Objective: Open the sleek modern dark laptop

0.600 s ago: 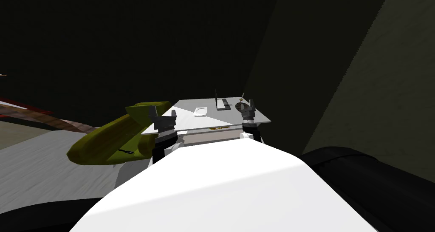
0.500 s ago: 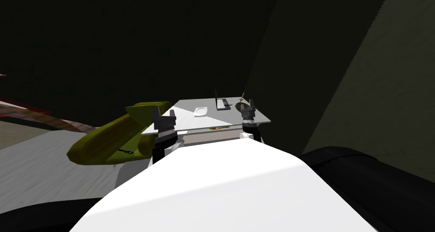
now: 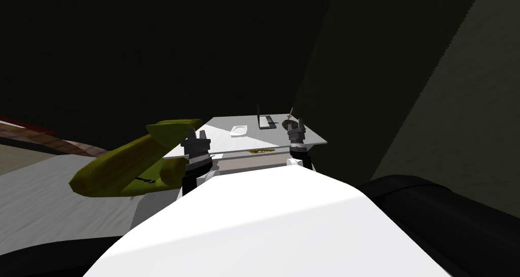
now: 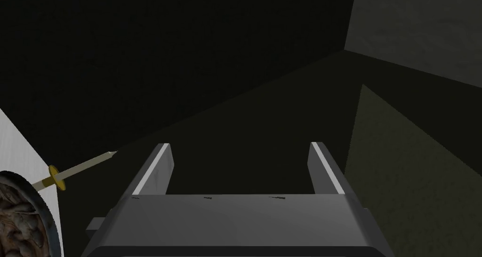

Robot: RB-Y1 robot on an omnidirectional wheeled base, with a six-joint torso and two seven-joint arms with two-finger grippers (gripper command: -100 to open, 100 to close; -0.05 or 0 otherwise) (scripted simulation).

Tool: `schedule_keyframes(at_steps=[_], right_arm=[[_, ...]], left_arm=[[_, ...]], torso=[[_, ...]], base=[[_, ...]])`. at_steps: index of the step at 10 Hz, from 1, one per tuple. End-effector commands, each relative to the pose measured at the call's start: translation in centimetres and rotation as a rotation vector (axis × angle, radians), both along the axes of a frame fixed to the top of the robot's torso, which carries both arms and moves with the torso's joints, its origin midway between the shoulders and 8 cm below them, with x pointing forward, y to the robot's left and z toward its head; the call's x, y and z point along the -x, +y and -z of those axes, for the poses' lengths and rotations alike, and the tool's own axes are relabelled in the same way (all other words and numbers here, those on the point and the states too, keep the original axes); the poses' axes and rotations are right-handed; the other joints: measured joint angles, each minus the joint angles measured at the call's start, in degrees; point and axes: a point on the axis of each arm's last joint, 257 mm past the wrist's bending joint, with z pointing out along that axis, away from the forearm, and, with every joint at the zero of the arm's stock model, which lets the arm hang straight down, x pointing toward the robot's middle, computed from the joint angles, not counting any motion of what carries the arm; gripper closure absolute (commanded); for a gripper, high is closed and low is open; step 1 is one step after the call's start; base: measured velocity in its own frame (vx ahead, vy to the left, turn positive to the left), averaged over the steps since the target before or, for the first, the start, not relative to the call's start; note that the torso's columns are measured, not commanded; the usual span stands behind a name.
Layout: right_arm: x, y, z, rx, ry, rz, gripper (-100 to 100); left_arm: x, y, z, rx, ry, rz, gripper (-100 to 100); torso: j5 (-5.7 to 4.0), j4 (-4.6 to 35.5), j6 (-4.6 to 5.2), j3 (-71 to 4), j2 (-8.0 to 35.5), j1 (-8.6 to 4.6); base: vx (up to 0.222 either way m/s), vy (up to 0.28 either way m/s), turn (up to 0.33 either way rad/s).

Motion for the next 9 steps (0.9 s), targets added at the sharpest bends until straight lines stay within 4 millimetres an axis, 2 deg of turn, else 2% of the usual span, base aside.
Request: schedule_keyframes(at_steps=[1, 3, 4, 6, 9], right_arm=[[0.0, 0.0, 0.0, 0.000, 0.000, 0.000, 0], [0.0, 0.0, 0.0, 0.000, 0.000, 0.000, 0], [-0.3, 0.6, 0.1, 0.045, 0.008, -0.014, -100], [-1.1, 1.5, 0.4, 0.128, 0.021, -0.033, -100], [-2.8, 3.2, 1.3, 0.290, 0.042, -0.053, -100]], left_arm=[[0.0, 0.0, 0.0, 0.000, 0.000, 0.000, 0], [0.0, 0.0, 0.0, 0.000, 0.000, 0.000, 0], [0.0, 0.0, 0.0, 0.000, 0.000, 0.000, 0], [0.0, 0.0, 0.0, 0.000, 0.001, 0.000, 0], [0.0, 0.0, 0.0, 0.000, 0.001, 0.000, 0]], torso=[[0.00, 4.2, 0.00, -8.5, 4.2, 0.00], [0.00, 12.7, 0.00, -25.4, 12.7, 0.00], [0.00, 16.9, 0.00, -33.8, 16.9, 0.00], [0.00, 19.4, 0.00, -38.9, 19.5, 0.00], [0.00, 19.6, 0.00, -39.2, 19.6, -0.01]], base=[[0.000, 0.000, 0.000], [0.000, 0.000, 0.000], [-0.007, 0.002, 0.039], [-0.034, 0.003, 0.058], [-0.059, 0.006, 0.100]])
